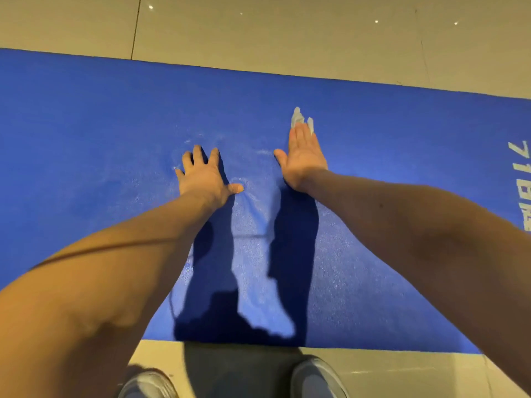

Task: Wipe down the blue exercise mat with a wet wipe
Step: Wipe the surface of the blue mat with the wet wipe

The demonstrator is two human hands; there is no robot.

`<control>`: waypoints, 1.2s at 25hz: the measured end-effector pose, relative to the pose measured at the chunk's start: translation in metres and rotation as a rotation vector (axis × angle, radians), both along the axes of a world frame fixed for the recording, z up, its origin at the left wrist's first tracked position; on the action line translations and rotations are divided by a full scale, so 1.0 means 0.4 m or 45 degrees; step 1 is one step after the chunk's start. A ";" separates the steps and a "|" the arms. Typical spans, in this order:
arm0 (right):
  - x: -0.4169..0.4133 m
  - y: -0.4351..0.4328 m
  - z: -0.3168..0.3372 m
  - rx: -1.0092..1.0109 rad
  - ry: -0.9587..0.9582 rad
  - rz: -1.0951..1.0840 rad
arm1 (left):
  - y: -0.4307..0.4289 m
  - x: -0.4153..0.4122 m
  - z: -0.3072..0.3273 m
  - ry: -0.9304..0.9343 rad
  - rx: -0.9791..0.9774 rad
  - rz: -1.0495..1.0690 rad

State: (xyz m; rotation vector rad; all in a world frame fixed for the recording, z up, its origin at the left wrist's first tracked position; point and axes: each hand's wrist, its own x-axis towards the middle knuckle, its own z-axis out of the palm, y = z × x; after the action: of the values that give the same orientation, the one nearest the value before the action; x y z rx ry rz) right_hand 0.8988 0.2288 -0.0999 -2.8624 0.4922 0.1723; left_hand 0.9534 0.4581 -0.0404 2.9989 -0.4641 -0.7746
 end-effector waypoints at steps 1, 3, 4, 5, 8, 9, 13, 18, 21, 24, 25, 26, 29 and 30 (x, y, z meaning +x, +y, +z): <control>-0.025 0.039 0.002 0.051 -0.035 0.050 | 0.009 -0.018 0.004 -0.021 -0.015 0.008; -0.069 0.129 -0.006 0.120 -0.094 0.264 | 0.033 -0.060 0.016 -0.028 -0.034 0.011; -0.090 0.167 -0.005 0.151 -0.104 0.371 | 0.048 -0.082 0.021 -0.023 -0.034 -0.002; -0.108 0.194 0.005 0.215 -0.102 0.427 | 0.064 -0.103 0.026 -0.013 -0.024 -0.020; -0.160 0.200 0.061 0.410 -0.173 0.419 | 0.119 -0.156 0.034 0.018 0.016 -0.048; -0.186 0.198 0.078 0.393 -0.230 0.426 | 0.138 -0.173 0.037 0.025 0.025 -0.048; -0.324 0.212 0.091 0.245 -0.241 0.527 | 0.201 -0.252 0.041 0.035 0.025 -0.007; -0.451 0.270 0.119 0.154 -0.051 0.521 | 0.260 -0.350 0.051 0.092 0.051 0.025; -0.525 0.316 0.120 -0.020 0.039 0.569 | 0.309 -0.409 0.050 0.116 0.101 0.030; -0.595 0.380 0.115 -0.095 0.210 0.600 | 0.358 -0.460 0.049 0.145 0.138 0.070; -0.620 0.403 0.113 -0.097 0.231 0.646 | 0.374 -0.476 0.049 0.146 0.138 0.083; -0.646 0.424 0.107 -0.093 0.235 0.706 | 0.386 -0.489 0.048 0.148 0.137 0.084; -0.717 0.457 0.101 -0.029 0.238 0.767 | 0.402 -0.519 0.044 0.164 0.140 0.070; -0.734 0.462 0.099 -0.011 0.211 0.777 | 0.401 -0.523 0.044 0.157 0.147 0.067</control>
State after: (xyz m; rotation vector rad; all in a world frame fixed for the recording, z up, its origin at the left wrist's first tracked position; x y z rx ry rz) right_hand 0.6054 0.4135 -0.0604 -2.9255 -0.3718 0.5093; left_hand 0.7442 0.6186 -0.0228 3.0290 -0.3468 -1.0087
